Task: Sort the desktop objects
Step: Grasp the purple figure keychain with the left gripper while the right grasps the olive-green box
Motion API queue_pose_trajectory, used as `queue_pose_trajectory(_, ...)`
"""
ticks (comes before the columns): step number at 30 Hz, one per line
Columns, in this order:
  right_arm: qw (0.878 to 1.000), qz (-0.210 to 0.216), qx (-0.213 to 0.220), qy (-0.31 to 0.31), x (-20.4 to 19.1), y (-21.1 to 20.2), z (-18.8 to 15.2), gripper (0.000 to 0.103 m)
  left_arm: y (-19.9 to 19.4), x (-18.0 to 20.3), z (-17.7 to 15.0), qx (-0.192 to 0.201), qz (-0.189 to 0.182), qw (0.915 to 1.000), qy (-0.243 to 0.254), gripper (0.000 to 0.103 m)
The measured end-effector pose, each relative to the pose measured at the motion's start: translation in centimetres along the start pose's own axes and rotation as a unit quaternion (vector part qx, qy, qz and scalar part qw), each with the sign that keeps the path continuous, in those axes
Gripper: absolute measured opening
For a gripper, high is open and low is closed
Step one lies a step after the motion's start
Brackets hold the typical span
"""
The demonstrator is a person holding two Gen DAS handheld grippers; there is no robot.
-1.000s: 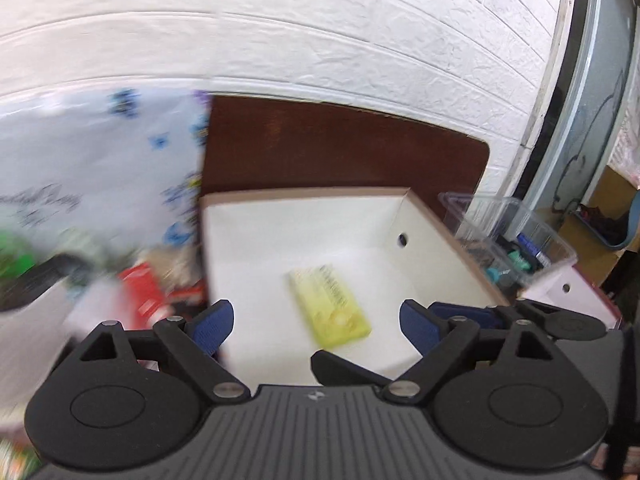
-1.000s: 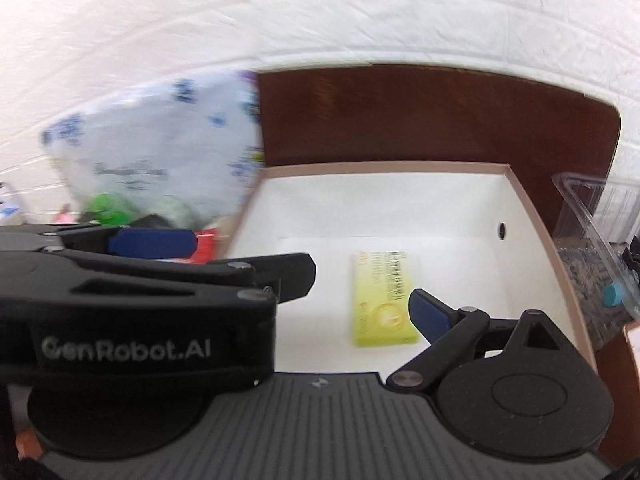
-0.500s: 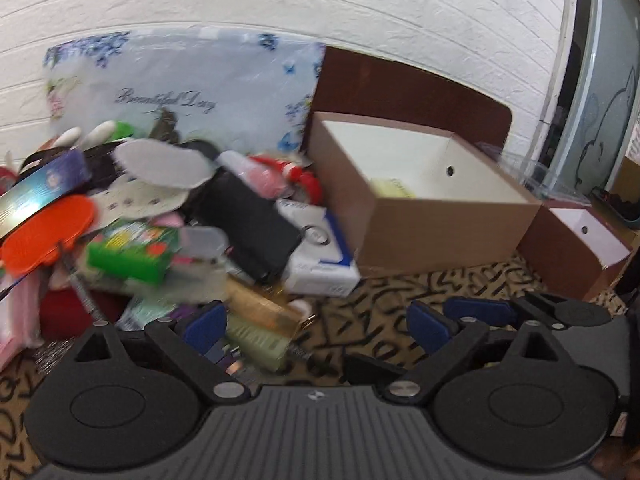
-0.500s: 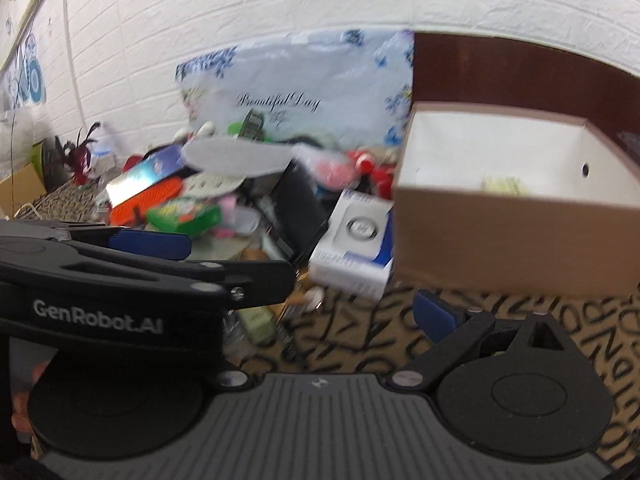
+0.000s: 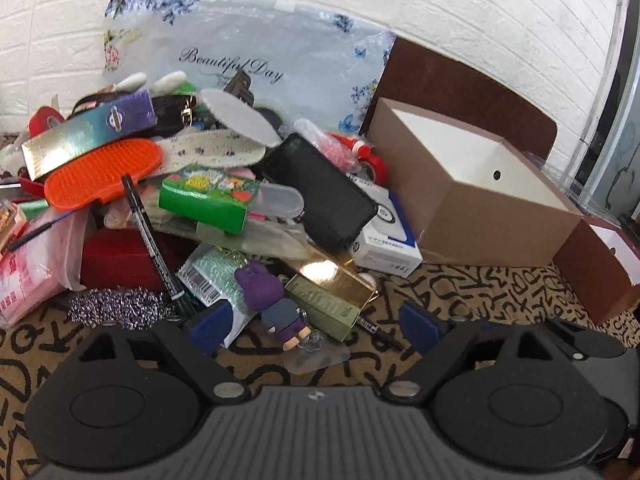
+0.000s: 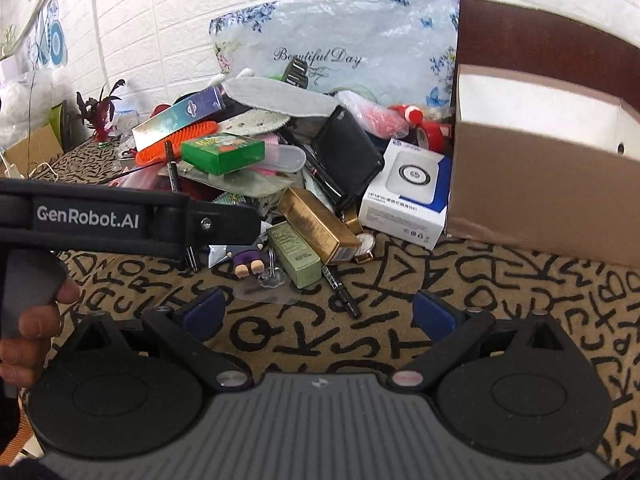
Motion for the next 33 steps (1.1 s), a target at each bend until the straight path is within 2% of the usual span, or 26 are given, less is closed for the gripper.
queue_pose_trajectory(2, 1.0, -0.002, 0.0, -0.003, 0.2, 0.3, 0.0, 0.094, 0.6, -0.3, -0.3, -0.012, 0.002, 0.9999, -0.006, 0.077)
queue_pose_trajectory(3, 1.0, -0.005, 0.001, -0.008, 0.3, 0.5, 0.0, 0.088, 0.9, -0.4, -0.4, -0.018, 0.002, 0.9998, -0.008, 0.072)
queue_pose_trajectory(4, 1.0, -0.006, 0.0, -0.012, 0.3, 0.7, 0.0, 0.086, 1.2, -0.5, -0.5, -0.023, 0.002, 0.9997, -0.01, 0.07)
queue_pose_trajectory(10, 0.999, 0.006, -0.005, -0.034, 0.2, 2.5, -0.2, 0.066, 2.7, -1.2, -0.5, -0.029, 0.014, 0.9993, -0.018, 0.068)
queue_pose_trajectory(14, 0.998, 0.015, -0.016, -0.051, -0.2, 4.0, -0.2, 0.054, 3.7, -2.0, -0.5, -0.044, 0.012, 0.9983, -0.038, 0.055)
queue_pose_trajectory(17, 0.998, 0.03, -0.021, -0.057, -0.5, 4.7, -0.1, 0.039, 4.4, -2.7, -0.7, -0.06, 0.013, 0.9966, -0.056, 0.054)
queue_pose_trajectory(20, 0.997, 0.04, -0.021, -0.059, -0.7, 5.4, 0.0, 0.035, 5.1, -3.2, -1.0, -0.077, 0.008, 0.9938, -0.08, 0.051)
queue_pose_trajectory(23, 0.997, 0.041, -0.019, -0.065, -1.0, 6.1, 0.1, 0.035, 5.4, -3.5, -1.2, -0.084, 0.004, 0.9929, -0.085, 0.031)
queue_pose_trajectory(28, 0.996, 0.042, -0.017, -0.075, -1.4, 7.2, 0.1, 0.034, 5.5, -3.8, -1.3, -0.085, -0.003, 0.9925, -0.088, 0.029)
queue_pose_trajectory(30, 0.995, 0.046, -0.018, -0.084, -1.7, 7.0, 0.2, 0.023, 5.2, -3.7, -1.3, -0.086, -0.007, 0.9931, -0.079, 0.026)
queue_pose_trajectory(33, 0.995, 0.05, -0.027, -0.085, -1.8, 6.0, 0.2, 0.021, 4.6, -4.0, -1.2, -0.088, -0.013, 0.9931, -0.076, 0.026)
Point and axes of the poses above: each gripper's, at about its wrist camera, not at the fingertips, and y roughly the way its jaws point, x to its right, z to its top, the point moved 1 cm from there along y, roughly the way its jaws point, and after that the axes turned 13 degrees about x, right-handed, at the moved point
